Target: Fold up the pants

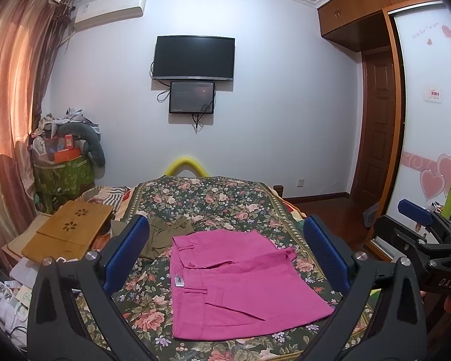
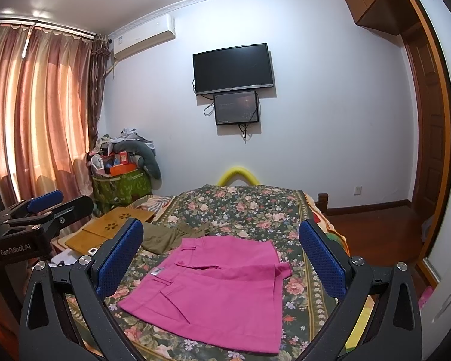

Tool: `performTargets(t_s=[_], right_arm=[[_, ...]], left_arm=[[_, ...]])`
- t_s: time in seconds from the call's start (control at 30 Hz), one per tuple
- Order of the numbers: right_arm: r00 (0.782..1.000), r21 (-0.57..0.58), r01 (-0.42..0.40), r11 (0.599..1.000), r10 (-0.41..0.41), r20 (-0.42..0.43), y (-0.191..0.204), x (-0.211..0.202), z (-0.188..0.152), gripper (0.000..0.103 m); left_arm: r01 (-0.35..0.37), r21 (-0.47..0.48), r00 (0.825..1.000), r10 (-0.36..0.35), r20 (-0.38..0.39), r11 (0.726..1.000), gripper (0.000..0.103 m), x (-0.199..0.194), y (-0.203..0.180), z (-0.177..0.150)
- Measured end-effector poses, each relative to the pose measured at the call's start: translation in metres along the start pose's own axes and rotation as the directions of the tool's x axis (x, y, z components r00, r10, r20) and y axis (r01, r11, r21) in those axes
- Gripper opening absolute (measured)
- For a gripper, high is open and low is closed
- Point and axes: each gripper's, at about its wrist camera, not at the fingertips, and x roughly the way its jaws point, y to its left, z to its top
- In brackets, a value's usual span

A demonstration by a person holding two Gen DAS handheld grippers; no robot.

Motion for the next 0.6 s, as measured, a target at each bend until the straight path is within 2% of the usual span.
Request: performTargets(t_s=[0.6], right_arm=[[1.0,-0.002,0.001,1.0,-0.001,-0.004,-0.0005,0.0017,-0.0004,0.103]], left_arm=[[-0.003,-0.012,1.0,0.003,-0.005,1.0,0.103,0.0038,0.005,0.0001]])
